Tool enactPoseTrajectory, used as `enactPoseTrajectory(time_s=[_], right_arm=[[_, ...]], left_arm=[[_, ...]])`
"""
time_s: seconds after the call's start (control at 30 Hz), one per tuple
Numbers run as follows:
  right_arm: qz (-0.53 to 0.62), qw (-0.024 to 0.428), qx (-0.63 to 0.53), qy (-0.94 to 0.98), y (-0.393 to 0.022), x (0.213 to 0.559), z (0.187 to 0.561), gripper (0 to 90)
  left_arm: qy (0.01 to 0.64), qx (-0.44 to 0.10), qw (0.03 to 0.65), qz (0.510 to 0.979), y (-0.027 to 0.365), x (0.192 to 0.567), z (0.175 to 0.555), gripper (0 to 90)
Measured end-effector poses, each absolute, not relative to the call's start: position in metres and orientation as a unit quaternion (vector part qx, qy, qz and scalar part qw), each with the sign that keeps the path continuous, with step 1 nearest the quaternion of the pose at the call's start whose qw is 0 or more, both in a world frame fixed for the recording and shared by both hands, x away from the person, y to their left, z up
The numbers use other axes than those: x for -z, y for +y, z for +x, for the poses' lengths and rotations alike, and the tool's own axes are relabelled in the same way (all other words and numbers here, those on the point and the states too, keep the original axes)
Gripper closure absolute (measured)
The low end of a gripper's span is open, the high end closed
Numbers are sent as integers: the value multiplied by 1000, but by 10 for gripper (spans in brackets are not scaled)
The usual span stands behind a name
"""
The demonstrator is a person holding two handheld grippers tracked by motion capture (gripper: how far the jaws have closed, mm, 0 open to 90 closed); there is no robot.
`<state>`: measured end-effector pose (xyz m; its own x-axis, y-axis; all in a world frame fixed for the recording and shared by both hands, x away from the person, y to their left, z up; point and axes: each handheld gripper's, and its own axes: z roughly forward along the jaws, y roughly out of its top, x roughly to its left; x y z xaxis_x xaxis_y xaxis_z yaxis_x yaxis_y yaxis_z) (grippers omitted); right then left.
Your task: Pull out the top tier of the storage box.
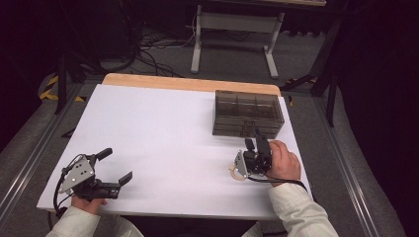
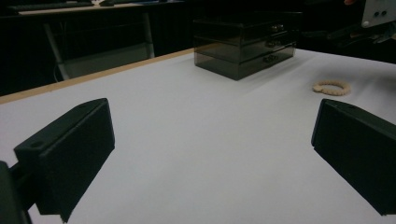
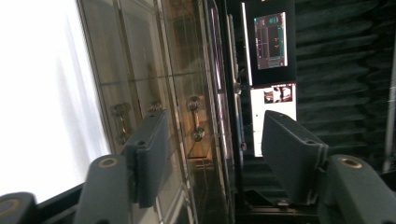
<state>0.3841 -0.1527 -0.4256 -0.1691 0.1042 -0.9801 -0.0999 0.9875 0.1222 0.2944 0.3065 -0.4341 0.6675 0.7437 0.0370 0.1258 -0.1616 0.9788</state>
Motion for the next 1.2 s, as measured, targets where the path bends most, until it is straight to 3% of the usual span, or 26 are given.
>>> enactPoseTrajectory(time_s=[0.37, 1.2], right_arm=[[-7, 671, -42, 740, -152, 434, 394, 483], [-28, 686, 22, 727, -155, 450, 422, 581]], left_arm=[[307, -269, 571, 712, 306, 434, 295, 2], [307, -266, 573, 711, 306, 434, 295, 2]])
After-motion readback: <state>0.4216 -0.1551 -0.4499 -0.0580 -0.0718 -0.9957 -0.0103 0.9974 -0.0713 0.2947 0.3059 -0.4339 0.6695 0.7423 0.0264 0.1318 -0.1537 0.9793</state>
